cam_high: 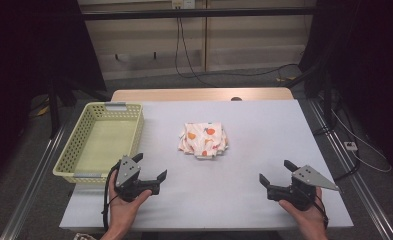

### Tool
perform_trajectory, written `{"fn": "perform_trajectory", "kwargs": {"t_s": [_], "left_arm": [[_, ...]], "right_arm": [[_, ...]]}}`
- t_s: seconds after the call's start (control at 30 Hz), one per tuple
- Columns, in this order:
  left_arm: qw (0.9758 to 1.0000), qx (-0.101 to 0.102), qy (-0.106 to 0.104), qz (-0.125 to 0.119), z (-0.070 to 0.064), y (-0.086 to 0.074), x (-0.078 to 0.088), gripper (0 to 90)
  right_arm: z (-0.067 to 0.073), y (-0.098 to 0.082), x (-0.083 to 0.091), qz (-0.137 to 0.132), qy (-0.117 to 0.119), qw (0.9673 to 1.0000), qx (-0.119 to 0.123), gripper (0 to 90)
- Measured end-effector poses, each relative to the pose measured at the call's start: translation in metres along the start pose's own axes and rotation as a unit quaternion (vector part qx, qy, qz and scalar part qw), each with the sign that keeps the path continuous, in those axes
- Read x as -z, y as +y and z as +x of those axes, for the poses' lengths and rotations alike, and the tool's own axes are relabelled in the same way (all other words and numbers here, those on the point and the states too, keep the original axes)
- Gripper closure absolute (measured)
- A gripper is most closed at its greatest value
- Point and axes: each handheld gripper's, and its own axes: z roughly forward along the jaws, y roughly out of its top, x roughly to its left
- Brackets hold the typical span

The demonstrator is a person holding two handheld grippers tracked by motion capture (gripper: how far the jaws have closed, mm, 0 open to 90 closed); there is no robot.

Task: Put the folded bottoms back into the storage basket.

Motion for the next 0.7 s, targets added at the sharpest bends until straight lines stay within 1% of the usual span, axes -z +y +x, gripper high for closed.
{"fn": "perform_trajectory", "kwargs": {"t_s": [0.03, 0.13, 0.23, 0.37, 0.47, 0.53, 0.57, 0.63, 0.67, 0.7], "left_arm": [[1.0, 0.001, -0.004, 0.002, 0.0, 0.0007, -0.0007, 4.9], [1.0, 0.002, -0.003, 0.007, -0.0012, 0.0017, -0.0024, 4.2], [0.9998, 0.004, -0.008, 0.018, -0.0014, 0.0019, -0.0047, 4.3], [0.9998, 0.007, -0.007, 0.018, -0.0008, 0.0027, -0.0053, 4.3], [0.9997, 0.008, -0.013, 0.022, -0.0012, 0.0041, -0.0067, 4.2], [0.9996, 0.011, -0.016, 0.022, -0.0015, 0.0043, -0.0071, 4.1], [0.9994, 0.013, -0.019, 0.026, -0.0013, 0.0056, -0.0076, 3.7], [0.9994, 0.012, -0.02, 0.026, -0.0015, 0.0062, -0.0078, 3.1], [0.9994, 0.011, -0.021, 0.027, -0.0016, 0.0068, -0.0076, 3.1], [0.9995, 0.012, -0.021, 0.021, -0.002, 0.0078, -0.0077, 3.1]], "right_arm": [[0.0, -0.0001, 0.0, 0.001, 0.001, 1.0, 0.0, 3.4], [0.0005, -0.0007, -0.0001, 0.004, 0.005, 1.0, 0.001, 3.4], [0.0006, -0.0005, -0.0004, 0.004, 0.01, 0.9999, 0.0, 3.2], [0.0004, -0.0007, -0.0007, 0.004, 0.013, 0.9999, 0.0, 3.1], [-0.0003, -0.001, -0.0016, 0.008, 0.017, 0.9998, -0.004, 3.1], [-0.0004, -0.0009, -0.0016, 0.008, 0.015, 0.9998, -0.005, 3.1], [-0.0004, -0.001, -0.0016, 0.008, 0.015, 0.9998, -0.006, 3.1], [-0.0002, -0.001, -0.0016, 0.009, 0.014, 0.9998, -0.007, 3.1], [-0.0002, -0.001, -0.0016, 0.009, 0.014, 0.9998, -0.007, 3.1], [-0.0002, -0.0012, -0.002, 0.009, 0.014, 0.9998, -0.006, 3.1]]}}
